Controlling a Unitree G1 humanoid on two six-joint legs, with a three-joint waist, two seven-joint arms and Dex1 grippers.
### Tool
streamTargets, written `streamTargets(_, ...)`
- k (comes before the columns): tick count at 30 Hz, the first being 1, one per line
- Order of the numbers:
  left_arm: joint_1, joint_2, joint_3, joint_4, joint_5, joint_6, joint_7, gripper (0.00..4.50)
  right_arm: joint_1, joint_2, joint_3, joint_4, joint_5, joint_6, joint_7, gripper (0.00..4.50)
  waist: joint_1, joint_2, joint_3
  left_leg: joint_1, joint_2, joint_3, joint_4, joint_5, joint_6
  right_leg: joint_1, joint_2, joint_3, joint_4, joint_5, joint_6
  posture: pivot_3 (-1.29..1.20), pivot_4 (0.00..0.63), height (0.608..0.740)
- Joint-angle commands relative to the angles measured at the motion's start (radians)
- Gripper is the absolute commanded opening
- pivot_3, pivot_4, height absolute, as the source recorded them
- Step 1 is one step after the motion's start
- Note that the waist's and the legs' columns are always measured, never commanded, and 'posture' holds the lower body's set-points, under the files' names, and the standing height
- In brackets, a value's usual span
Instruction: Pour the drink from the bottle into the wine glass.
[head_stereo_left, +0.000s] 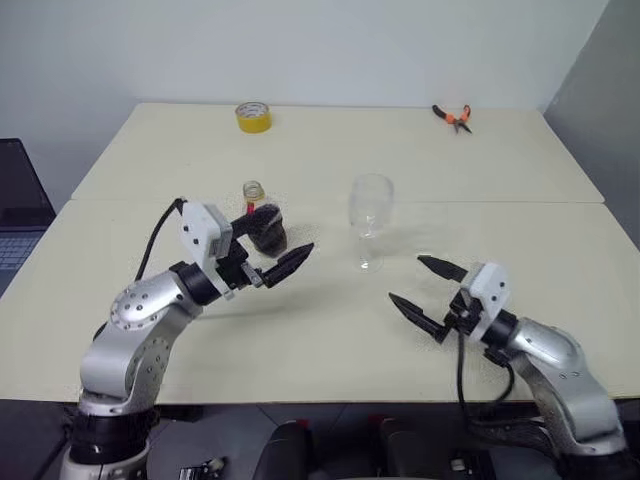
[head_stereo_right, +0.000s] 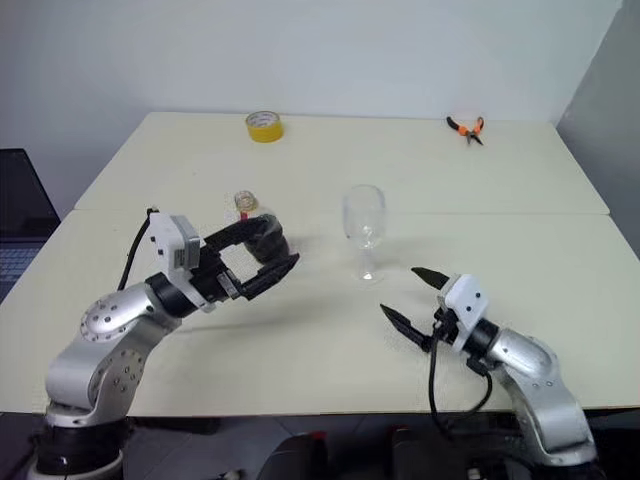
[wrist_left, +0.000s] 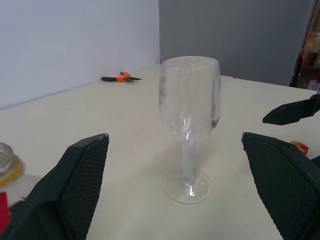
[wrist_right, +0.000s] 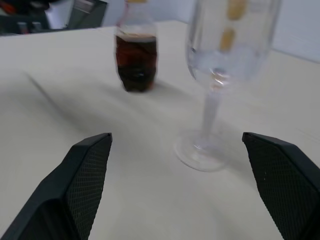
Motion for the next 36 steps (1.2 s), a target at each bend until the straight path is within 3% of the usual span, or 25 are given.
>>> streamTargets(1, 0.052, -0.031, 0.021, -0.054, 0.089, -0.074, 0.09, 4.5, 0.003, -0.052, -0.055, -0.119, 0.139, 0.087, 0.025, 4.46, 0.001, 0.0, 0.0, 0.0, 0.0, 0.0, 0.0, 0.0, 0.0, 0.0, 0.0, 0.0, 0.0, 0.0, 0.0, 0.0, 0.15, 0.74)
streamTargets(6, 0.09, -0.08, 0.033, -0.052, 0.197, -0.148, 0.202, 4.5, -0.032, -0.101, -0.066, -0.136, 0.202, 0.143, 0.023, 4.46, 0.006, -0.001, 0.0, 0.0, 0.0, -0.002, 0.0, 0.0, 0.0, 0.002, 0.0, -0.002, -0.001, 0.0, 0.0, 0.0, 0.15, 0.74)
streamTargets(11, 0.162, -0.157, 0.046, -0.036, 0.314, -0.135, 0.368, 4.5, -0.128, -0.081, -0.056, -0.091, 0.204, 0.152, -0.005, 4.46, 0.002, -0.002, 0.0, 0.0, 0.0, -0.001, 0.0, 0.0, 0.0, 0.002, 0.0, -0.001, -0.003, 0.0, 0.0, 0.0, 0.15, 0.74)
streamTargets(17, 0.099, -0.172, 0.01, 0.037, 0.385, -0.094, 0.429, 4.5, -0.157, -0.074, -0.039, -0.098, 0.221, 0.171, -0.009, 4.46, 0.026, -0.002, 0.001, 0.0, -0.001, -0.002, 0.001, 0.0, 0.0, 0.002, 0.0, -0.003, -0.003, 0.0, 0.0, 0.0, 0.15, 0.74)
streamTargets(25, -0.037, -0.159, -0.031, 0.153, 0.384, -0.022, 0.4, 4.5, -0.184, -0.086, -0.038, -0.154, 0.262, 0.21, -0.021, 4.46, 0.026, -0.002, 0.001, -0.001, 0.0, -0.002, 0.0, 0.0, 0.0, 0.002, 0.0, -0.003, -0.003, 0.001, 0.001, 0.0, 0.15, 0.74)
streamTargets(36, -0.164, -0.146, -0.078, 0.379, 0.429, -0.105, 0.335, 4.5, -0.179, -0.094, -0.045, -0.191, 0.269, 0.228, -0.065, 4.46, 0.025, -0.002, 0.001, -0.001, -0.001, -0.001, 0.0, 0.0, 0.0, 0.001, 0.0, -0.003, -0.003, 0.001, 0.001, 0.0, 0.15, 0.74)
